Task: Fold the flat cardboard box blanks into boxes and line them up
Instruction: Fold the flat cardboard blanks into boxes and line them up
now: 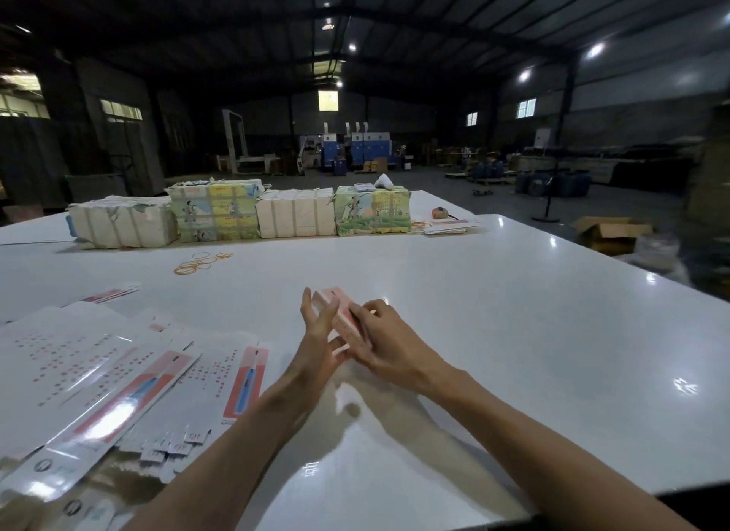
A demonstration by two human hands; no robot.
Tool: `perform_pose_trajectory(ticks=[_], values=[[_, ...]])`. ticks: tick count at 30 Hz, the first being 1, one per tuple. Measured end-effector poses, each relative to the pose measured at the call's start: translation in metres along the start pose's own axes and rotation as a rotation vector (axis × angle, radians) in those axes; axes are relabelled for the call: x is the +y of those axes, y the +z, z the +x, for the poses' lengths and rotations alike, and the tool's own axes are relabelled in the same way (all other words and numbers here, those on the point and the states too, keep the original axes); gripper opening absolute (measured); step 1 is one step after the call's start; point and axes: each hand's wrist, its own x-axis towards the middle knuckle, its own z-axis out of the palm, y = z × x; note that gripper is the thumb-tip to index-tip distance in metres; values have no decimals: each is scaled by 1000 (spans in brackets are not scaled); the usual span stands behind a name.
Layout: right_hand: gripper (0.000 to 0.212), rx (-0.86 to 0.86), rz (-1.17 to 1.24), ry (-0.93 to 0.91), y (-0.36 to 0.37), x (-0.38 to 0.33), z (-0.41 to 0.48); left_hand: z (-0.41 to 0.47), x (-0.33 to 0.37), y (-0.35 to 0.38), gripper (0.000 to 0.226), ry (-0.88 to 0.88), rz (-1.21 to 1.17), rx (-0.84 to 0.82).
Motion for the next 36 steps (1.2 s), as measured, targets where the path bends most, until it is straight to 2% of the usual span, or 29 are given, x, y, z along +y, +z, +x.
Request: perform_pose_trajectory(ticks=[2,5,7,13,16,19,24,27,32,36], values=[[49,52,-58,74,-15,15,-12,-2,-6,-3,66,-21,298,-36],[49,76,-156,256,-47,49,-44,-6,-14,-7,28,88,635,-110],[50,84,-222,394,-71,75,-72,-9,-14,-7,33,120,775,-173],[40,158,-422,728,-134,137,-154,-12,-11,-6,35,132,869,-245],[47,130,-578,828,-159,154,-187,-15,-10,-4,34,133,917,-272],[54,69,-621,865,-177,157,-208,-16,-12,-3,32,126,960,-284],[61,64,-770,862,-179,149,-211,-15,-12,-2,34,137,1015,-281],[51,93,-792,720,-162,126,-176,-15,-11,0,34,137,1043,-279],[36,82,-594,341,-102,73,-83,-17,-8,1,34,138,1032,-290],[24,13,-364,214,-47,31,-18,-20,-7,-2,35,135,1007,-273]])
